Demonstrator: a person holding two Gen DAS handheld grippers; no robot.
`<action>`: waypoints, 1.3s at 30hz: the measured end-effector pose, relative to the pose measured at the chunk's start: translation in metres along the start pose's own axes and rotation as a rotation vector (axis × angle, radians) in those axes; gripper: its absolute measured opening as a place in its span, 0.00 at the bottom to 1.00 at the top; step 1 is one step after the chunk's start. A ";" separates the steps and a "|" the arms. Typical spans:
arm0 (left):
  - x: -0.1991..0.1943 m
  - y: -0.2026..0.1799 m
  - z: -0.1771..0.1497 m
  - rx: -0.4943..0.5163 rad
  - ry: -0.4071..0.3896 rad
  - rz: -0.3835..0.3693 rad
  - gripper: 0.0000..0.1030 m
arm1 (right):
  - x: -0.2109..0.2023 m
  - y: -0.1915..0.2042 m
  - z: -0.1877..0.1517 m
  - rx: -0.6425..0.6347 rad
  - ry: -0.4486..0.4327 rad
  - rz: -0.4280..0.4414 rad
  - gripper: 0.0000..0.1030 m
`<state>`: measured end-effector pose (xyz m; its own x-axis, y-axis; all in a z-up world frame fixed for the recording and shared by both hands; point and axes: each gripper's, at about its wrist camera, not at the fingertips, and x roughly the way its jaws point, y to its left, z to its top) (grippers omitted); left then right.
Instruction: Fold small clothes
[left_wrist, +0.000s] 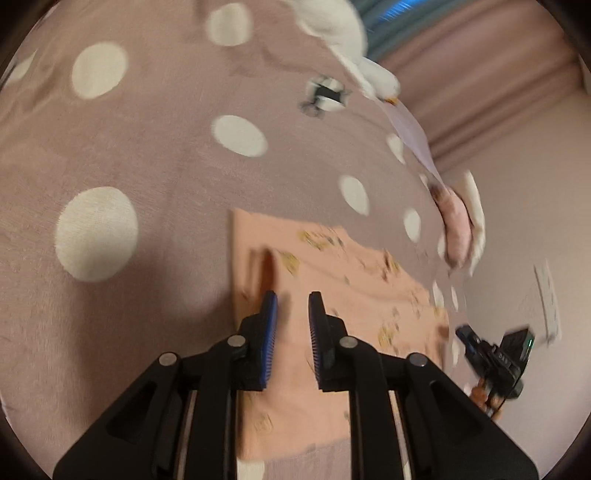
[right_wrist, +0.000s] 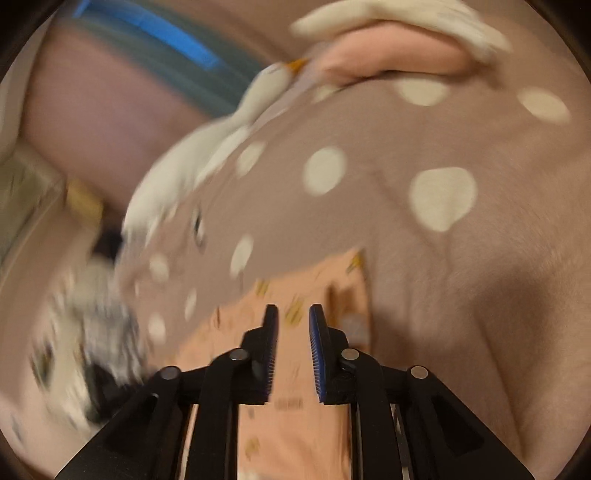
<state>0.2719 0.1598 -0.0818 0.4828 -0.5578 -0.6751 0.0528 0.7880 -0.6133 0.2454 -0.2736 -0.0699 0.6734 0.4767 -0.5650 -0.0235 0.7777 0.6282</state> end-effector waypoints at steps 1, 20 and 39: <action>0.000 -0.010 -0.008 0.052 0.022 -0.004 0.16 | 0.000 0.012 -0.008 -0.078 0.030 -0.008 0.16; 0.092 -0.032 0.030 0.058 0.004 0.078 0.15 | 0.106 0.059 -0.013 -0.454 0.144 -0.278 0.15; 0.048 -0.023 -0.047 0.265 0.064 0.131 0.20 | 0.051 0.050 -0.045 -0.479 0.174 -0.162 0.15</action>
<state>0.2527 0.1028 -0.1190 0.4451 -0.4559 -0.7707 0.2243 0.8900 -0.3969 0.2453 -0.1918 -0.0920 0.5645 0.3645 -0.7406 -0.2917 0.9274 0.2341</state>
